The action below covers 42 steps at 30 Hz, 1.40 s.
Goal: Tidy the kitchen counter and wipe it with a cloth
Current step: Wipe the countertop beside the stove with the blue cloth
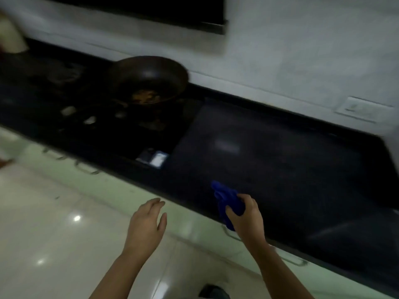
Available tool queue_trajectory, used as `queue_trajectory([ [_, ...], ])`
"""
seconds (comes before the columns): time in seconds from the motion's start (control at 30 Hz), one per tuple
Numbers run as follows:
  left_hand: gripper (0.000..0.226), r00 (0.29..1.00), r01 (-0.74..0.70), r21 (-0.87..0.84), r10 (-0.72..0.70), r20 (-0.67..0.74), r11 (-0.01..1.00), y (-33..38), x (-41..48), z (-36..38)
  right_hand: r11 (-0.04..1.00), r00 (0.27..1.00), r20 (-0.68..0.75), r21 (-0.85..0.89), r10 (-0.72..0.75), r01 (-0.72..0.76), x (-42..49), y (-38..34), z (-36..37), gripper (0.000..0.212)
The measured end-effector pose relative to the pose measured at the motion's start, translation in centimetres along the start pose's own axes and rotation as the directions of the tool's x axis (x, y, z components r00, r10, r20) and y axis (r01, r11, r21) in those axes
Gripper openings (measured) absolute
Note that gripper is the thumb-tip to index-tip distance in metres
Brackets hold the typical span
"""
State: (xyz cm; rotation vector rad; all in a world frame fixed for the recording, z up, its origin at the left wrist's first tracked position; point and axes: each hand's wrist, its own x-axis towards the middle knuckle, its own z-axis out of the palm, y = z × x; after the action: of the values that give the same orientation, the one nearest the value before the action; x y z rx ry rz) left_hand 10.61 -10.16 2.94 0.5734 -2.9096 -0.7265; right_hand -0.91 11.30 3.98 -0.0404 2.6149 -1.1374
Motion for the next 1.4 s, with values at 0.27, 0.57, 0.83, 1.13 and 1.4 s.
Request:
queue_trajectory([
  [0.27,0.028,0.848,0.511,-0.086,-0.518,-0.114,0.855,-21.6,-15.4,-7.5,0.992,0.858,0.499,0.051,-0.123,0.112,-8.9,-12.7,18.1,0.018],
  [0.57,0.032,0.235,0.779,-0.597,-0.972,-0.006,0.192,-32.5,-27.6,-9.6,0.97,0.696,0.712,-0.094,-0.093,0.226,-13.1,-20.2,34.9,0.023],
  [0.83,0.031,0.217,0.772,-0.623,-0.974,0.071,0.126,-43.6,-19.9,-14.6,0.993,0.723,0.691,-0.079,-0.009,0.088,-7.3,-28.3,46.6,0.03],
  [1.13,0.031,0.43,0.708,-0.595,-0.901,-0.062,0.379,-57.1,-4.4,-28.5,0.999,0.786,0.618,0.019,0.028,-0.051,-0.9,-44.1,57.0,0.032],
  [1.4,0.031,0.601,0.639,-0.543,-0.795,-0.089,0.544,-71.2,6.3,-35.3,0.989,0.851,0.524,0.116,0.014,-0.088,2.0,-55.2,65.9,0.034],
])
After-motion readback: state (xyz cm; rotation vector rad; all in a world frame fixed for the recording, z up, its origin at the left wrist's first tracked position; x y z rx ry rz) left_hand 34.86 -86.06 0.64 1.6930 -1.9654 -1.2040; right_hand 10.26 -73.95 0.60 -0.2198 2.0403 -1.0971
